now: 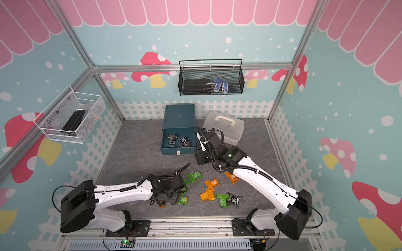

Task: Place the cookies into the drawer by color
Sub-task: Place the cookie in the drawer, then pick up the cookie at the center of the board.

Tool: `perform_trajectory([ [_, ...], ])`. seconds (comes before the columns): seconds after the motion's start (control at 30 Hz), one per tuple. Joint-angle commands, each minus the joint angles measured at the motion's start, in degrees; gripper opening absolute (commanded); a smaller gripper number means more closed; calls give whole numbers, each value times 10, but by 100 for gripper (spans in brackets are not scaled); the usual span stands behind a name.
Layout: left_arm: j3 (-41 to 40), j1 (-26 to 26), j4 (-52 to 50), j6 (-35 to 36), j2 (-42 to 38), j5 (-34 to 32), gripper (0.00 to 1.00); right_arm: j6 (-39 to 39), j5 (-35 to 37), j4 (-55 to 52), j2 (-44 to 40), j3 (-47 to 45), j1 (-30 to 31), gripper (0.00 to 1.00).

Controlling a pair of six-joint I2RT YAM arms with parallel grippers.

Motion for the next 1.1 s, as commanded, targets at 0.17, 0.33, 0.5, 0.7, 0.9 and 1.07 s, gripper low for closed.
perform_trajectory([
  [0.17, -1, 7, 5, -4, 43, 14, 81, 35, 29, 48, -110, -105, -2, 63],
  [0.33, -1, 15, -2, -7, 69, 13, 77, 50, 68, 85, -202, -189, -3, 64],
  [0.5, -3, 16, 0, -4, 43, 12, 69, 42, 77, 68, -247, -195, -3, 64],
  [0.7, -6, 20, -13, -13, 47, 4, 58, 47, 71, 66, -256, -203, -2, 64],
  [0.9, -4, 20, -12, -8, 37, 0, 46, 54, 61, 77, -241, -222, -3, 64],
  [1.07, 12, 22, -8, 2, 37, -4, 36, 52, 52, 86, -241, -232, -2, 65],
])
